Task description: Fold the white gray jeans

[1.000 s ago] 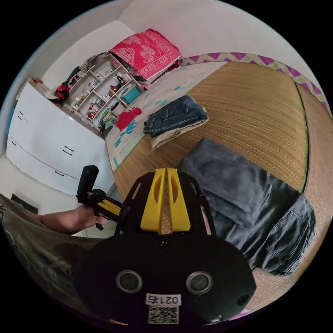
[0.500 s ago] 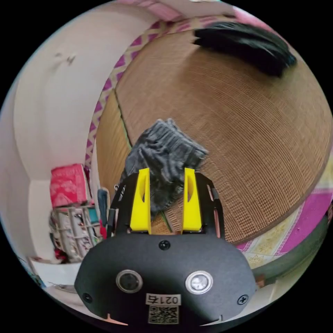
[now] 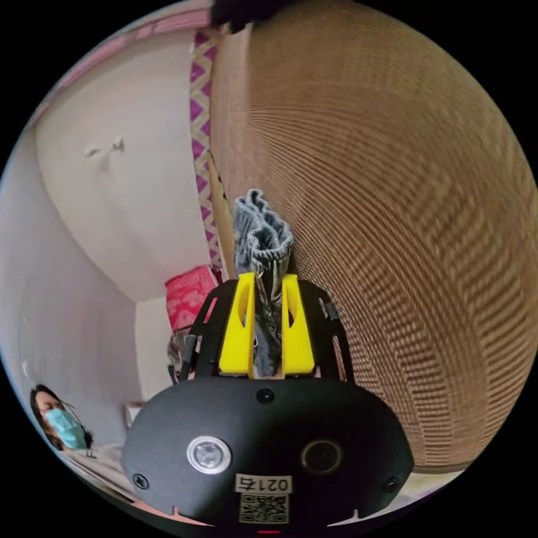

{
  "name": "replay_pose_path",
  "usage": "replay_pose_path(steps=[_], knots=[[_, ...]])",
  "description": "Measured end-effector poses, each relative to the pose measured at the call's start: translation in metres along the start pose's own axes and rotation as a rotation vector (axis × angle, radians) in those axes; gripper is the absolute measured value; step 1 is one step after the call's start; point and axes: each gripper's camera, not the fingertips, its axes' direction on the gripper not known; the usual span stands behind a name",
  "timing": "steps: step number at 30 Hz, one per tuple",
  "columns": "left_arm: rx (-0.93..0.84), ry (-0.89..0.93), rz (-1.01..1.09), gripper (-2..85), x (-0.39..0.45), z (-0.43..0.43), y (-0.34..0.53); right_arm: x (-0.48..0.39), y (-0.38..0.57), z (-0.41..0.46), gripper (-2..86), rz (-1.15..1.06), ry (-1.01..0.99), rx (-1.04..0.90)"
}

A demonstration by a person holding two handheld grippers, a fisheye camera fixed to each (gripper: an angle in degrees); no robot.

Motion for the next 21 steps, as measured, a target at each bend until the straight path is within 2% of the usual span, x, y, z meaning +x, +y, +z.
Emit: replay_pose_path(steps=[5,7,13,17,18,20,21], knots=[[-0.028,0.006,0.005,-0.9,0.020,0.038,-0.009,-0.054,-0.049,-0.077,7.0,-0.140,0.059,0.041],[-0.045,0.022,0.016,-1.0,0.028,0.056,-0.016,-0.066,-0.071,-0.123,7.0,-0.193,0.187,0.064],[-0.120,0.038,0.113,-0.9,0.064,0.096,-0.036,-0.043,-0.082,-0.216,7.2,-0.122,0.329,0.162],[-0.124,0.052,0.130,-0.9,0.067,0.097,-0.039,-0.038,-0.065,-0.231,8.1,-0.082,0.400,0.217],[-0.115,0.058,0.126,-0.9,0.063,0.095,-0.037,-0.047,-0.051,-0.229,8.6,-0.057,0.477,0.262],[-0.103,0.067,0.115,-0.9,0.056,0.090,-0.034,-0.079,-0.021,-0.213,8.7,-0.126,0.627,0.350],[-0.093,0.076,0.105,-0.9,0.050,0.086,-0.031,-0.106,-0.003,-0.186,8.6,-0.247,0.690,0.338]])
